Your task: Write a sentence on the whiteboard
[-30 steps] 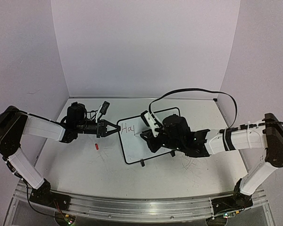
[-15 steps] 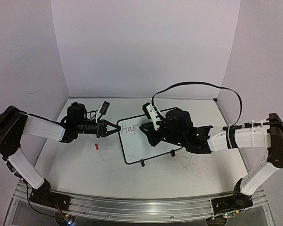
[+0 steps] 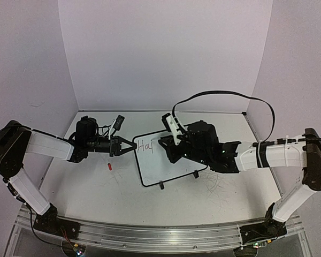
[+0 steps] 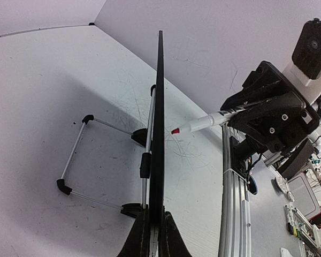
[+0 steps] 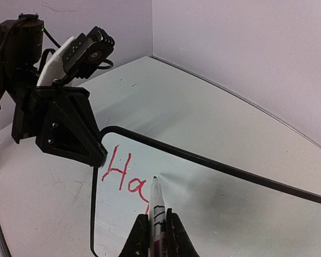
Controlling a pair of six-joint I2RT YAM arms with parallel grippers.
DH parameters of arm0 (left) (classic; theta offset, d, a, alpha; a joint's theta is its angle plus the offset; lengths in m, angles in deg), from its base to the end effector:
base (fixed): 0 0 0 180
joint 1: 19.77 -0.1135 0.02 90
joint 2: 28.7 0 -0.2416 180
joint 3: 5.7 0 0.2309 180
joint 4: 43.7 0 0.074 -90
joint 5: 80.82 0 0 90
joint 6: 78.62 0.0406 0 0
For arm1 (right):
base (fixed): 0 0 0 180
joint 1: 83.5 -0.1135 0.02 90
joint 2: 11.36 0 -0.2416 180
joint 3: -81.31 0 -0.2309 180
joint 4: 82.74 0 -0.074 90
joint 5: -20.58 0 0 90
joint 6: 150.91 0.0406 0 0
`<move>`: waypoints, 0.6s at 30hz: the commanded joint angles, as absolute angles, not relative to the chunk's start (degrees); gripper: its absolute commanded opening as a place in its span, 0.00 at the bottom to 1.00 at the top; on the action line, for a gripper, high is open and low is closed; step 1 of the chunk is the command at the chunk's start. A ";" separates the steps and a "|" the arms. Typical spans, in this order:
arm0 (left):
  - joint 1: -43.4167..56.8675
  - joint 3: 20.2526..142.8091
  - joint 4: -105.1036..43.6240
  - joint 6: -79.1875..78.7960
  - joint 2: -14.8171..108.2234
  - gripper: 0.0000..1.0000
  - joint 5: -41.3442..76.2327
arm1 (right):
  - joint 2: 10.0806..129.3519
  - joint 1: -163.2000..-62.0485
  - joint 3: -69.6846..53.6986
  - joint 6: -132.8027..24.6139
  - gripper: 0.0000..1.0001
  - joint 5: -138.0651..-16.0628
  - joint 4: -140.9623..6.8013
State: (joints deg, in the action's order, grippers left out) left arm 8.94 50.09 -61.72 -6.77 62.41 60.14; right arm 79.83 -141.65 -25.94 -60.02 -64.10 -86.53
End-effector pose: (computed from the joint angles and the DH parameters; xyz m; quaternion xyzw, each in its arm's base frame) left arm 0.2551 -0.1757 0.1920 0.3208 0.7005 -0.5307 0.3532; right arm 0.1904 0.2994 0.2531 -0.3539 0.7076 0.2689 0.5494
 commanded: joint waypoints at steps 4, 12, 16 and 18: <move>8.97 50.58 -61.88 -6.46 60.83 0.00 62.02 | 80.95 -141.28 -24.38 -60.40 0.00 -63.36 -87.98; 8.97 50.47 -61.91 -6.37 60.74 0.00 62.05 | 81.38 -141.14 -24.13 -60.40 0.00 -62.75 -87.87; 8.95 50.41 -61.83 -6.35 60.74 0.00 62.00 | 81.68 -141.15 -24.01 -60.38 0.00 -62.73 -87.75; 8.97 50.41 -61.81 -6.37 60.71 0.00 62.02 | 81.71 -141.12 -24.05 -60.40 0.00 -62.79 -87.61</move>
State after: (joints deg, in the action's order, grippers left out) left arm 8.94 50.09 -61.72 -6.62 62.41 60.16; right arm 80.65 -141.36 -25.94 -60.02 -63.86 -86.48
